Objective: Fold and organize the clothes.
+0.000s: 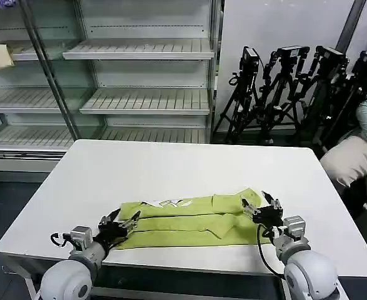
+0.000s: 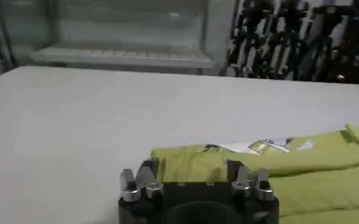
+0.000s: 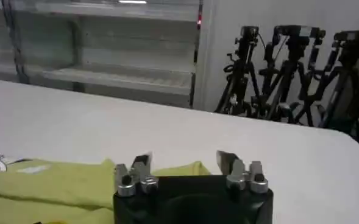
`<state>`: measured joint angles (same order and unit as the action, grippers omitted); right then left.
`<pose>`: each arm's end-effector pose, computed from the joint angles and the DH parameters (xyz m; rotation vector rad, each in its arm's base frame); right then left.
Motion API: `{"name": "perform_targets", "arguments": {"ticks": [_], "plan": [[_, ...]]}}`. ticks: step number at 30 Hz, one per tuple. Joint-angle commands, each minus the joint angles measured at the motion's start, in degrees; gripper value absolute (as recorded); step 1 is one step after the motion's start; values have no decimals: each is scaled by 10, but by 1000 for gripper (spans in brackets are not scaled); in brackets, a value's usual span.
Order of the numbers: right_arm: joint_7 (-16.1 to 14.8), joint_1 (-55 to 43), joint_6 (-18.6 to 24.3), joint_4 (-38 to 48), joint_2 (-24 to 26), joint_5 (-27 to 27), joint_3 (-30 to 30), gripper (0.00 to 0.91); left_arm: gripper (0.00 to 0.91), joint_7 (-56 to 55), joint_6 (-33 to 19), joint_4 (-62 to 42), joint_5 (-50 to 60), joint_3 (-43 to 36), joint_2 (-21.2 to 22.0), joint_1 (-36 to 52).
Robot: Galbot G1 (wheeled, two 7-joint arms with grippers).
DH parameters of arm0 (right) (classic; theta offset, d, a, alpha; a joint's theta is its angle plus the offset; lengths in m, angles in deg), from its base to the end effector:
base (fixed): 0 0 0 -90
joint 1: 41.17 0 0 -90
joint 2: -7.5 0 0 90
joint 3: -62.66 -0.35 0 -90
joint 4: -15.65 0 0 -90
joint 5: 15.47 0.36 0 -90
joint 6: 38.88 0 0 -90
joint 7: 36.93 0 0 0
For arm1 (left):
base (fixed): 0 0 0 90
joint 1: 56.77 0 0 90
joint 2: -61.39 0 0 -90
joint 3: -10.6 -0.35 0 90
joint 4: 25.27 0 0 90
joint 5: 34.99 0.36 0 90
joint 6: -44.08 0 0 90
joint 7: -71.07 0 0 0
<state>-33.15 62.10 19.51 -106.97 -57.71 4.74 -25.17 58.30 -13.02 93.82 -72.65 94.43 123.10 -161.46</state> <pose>0.2613 -0.0550 -0.2120 0.2466 -2.8636 0.1648 0.2594 0.0532 -0.2439 -0.2349 -2.6707 0.1039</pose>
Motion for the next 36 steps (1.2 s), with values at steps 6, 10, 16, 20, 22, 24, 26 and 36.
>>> {"name": "perform_targets", "arguments": {"ticks": [6,10,16,20,22,24,26,36], "plan": [[-4,27,3,-27,-3,-7,-20,907,10,-171,2,14,-97,-36,31,-16],[-4,27,3,-24,-6,-11,-18,907,10,-166,1,18,-92,-37,31,-18],[-3,28,3,-25,-9,-13,-15,907,10,-157,1,22,-77,-44,32,-25],[-4,28,3,-26,-9,-14,-16,907,10,-149,0,18,-75,-44,31,-14],[-4,28,3,-26,-9,-14,-16,907,10,-136,-2,21,-66,-45,31,-12],[-5,27,2,-26,-9,-15,-15,907,10,-111,-16,14,-20,-44,28,-9],[-4,26,2,-27,-8,-15,-16,907,10,-105,-10,15,-14,-33,20,-3],[-11,34,9,-27,-5,-10,-28,907,10,-8,1,-1,8,171,-95,-47]]}}
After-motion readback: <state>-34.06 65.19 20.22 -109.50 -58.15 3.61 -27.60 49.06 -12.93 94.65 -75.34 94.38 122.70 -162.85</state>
